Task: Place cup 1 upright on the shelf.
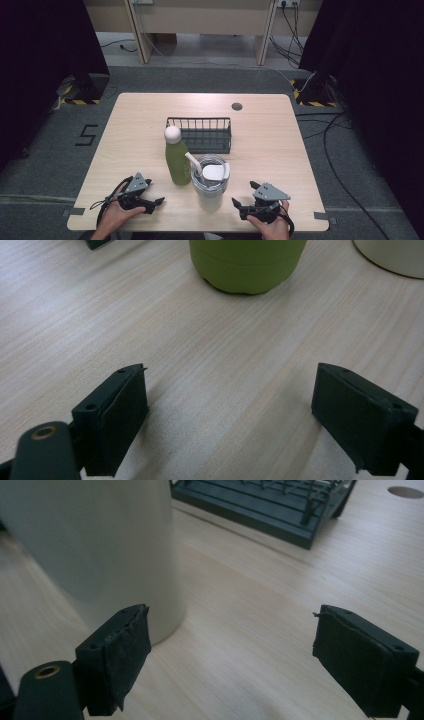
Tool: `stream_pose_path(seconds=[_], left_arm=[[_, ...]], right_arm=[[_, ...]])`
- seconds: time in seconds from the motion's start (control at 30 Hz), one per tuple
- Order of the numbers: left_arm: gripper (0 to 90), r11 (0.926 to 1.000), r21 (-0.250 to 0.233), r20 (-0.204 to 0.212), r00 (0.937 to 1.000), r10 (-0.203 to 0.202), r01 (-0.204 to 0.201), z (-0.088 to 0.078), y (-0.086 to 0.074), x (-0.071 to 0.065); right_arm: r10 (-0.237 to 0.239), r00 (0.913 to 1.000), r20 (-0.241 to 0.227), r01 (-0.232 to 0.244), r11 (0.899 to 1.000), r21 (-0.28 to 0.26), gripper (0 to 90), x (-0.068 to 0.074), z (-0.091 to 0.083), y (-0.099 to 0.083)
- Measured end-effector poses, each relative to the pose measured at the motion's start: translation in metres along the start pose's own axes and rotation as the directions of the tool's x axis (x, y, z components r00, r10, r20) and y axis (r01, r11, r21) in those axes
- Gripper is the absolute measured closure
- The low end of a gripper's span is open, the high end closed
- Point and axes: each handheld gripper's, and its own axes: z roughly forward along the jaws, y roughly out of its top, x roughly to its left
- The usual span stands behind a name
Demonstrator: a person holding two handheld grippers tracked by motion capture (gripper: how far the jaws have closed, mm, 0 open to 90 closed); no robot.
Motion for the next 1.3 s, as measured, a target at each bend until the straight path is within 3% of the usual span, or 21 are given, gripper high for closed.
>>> stream_pose_path(seconds=[0.3,0.77,1.0,1.3], left_arm=[[14.1,1.0000,0.000,0.000,1.0000,0.000,0.000,0.000,0.000,0.000],[14.0,1.0000,0.001,0.001,1.0000,0.000,0.000,0.000,0.000,0.000],[14.1,1.0000,0.000,0.000,1.0000,0.000,0.000,0.000,0.000,0.000],[14.1,1.0000,-0.003,0.000,1.0000,0.000,0.000,0.000,0.000,0.000]], right_arm=[[-0.049,0.9968,-0.064,0.044,0.997,-0.068,15.1,0.019,-0.003,0.007],[-0.088,0.9828,-0.162,0.066,0.988,-0.137,15.0,0.038,0.018,0.011],[-0.083,0.9761,-0.201,0.047,0.983,-0.180,14.5,0.044,0.030,0.012],[-0.080,0.9745,-0.210,0.029,0.971,-0.236,9.8,0.045,0.048,0.015]])
